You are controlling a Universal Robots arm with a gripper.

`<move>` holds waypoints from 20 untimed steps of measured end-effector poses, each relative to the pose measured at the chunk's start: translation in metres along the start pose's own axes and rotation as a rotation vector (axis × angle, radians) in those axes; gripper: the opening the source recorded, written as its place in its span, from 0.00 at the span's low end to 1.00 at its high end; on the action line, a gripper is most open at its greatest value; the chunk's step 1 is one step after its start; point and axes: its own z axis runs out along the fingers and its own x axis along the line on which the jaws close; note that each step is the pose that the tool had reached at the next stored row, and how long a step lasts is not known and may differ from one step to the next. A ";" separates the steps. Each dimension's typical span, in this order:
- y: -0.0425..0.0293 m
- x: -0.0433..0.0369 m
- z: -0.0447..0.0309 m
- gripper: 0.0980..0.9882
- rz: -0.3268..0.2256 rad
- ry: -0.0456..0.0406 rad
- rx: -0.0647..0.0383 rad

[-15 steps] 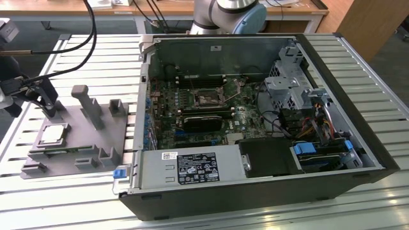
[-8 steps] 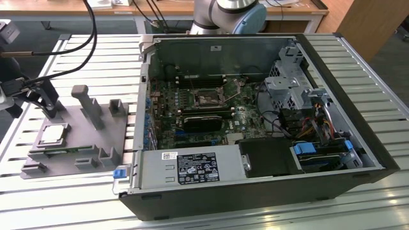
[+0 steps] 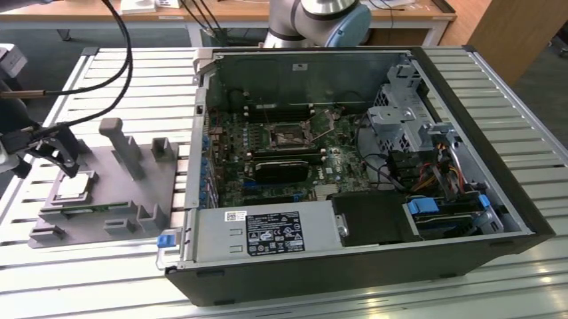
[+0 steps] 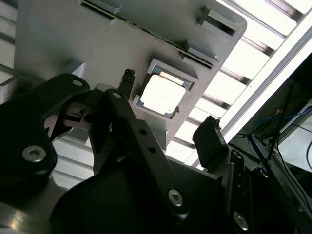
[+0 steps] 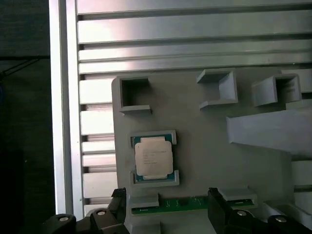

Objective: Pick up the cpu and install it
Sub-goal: 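Pick up the cpu and move it towards the insertion slot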

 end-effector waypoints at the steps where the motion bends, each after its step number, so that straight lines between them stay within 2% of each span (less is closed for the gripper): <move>1: 0.0001 0.0001 -0.0025 0.74 0.000 -0.0003 0.000; 20: 0.0028 0.0021 -0.0502 0.74 0.001 -0.0073 -0.001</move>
